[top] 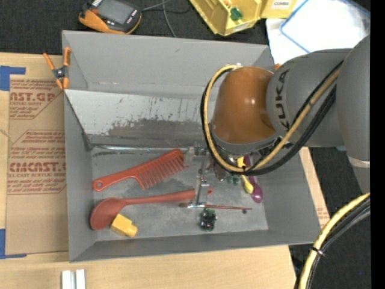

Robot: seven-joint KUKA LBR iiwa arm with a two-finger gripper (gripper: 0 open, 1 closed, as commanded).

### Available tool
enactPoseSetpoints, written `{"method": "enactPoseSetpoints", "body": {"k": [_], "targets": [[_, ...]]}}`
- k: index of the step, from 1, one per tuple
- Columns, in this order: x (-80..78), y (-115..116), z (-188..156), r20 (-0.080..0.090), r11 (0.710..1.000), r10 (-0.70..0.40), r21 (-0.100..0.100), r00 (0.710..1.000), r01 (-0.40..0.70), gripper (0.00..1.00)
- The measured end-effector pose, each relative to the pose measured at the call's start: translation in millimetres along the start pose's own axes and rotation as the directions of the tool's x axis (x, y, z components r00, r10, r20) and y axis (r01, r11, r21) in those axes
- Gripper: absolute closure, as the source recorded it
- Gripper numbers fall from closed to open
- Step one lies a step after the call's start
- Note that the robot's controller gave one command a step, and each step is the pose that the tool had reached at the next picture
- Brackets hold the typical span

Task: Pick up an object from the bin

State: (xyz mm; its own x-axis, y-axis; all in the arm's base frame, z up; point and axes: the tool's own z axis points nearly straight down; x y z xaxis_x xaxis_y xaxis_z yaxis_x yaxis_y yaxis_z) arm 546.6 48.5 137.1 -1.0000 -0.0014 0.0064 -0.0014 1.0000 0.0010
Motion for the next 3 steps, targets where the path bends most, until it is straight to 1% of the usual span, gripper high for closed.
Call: {"method": "enactPoseSetpoints", "body": {"k": [1,2,3], "targets": [[-1.9,0,-4,0.007,1.0,0.001,0.0,1.0,-0.001,0.0],[-13.9,7,62,0.005,0.996,0.09,-0.002,0.996,-0.09,0.0],[22.5,27,67,0.01,0.943,0.333,-0.005,0.943,-0.333,1.0]]}}
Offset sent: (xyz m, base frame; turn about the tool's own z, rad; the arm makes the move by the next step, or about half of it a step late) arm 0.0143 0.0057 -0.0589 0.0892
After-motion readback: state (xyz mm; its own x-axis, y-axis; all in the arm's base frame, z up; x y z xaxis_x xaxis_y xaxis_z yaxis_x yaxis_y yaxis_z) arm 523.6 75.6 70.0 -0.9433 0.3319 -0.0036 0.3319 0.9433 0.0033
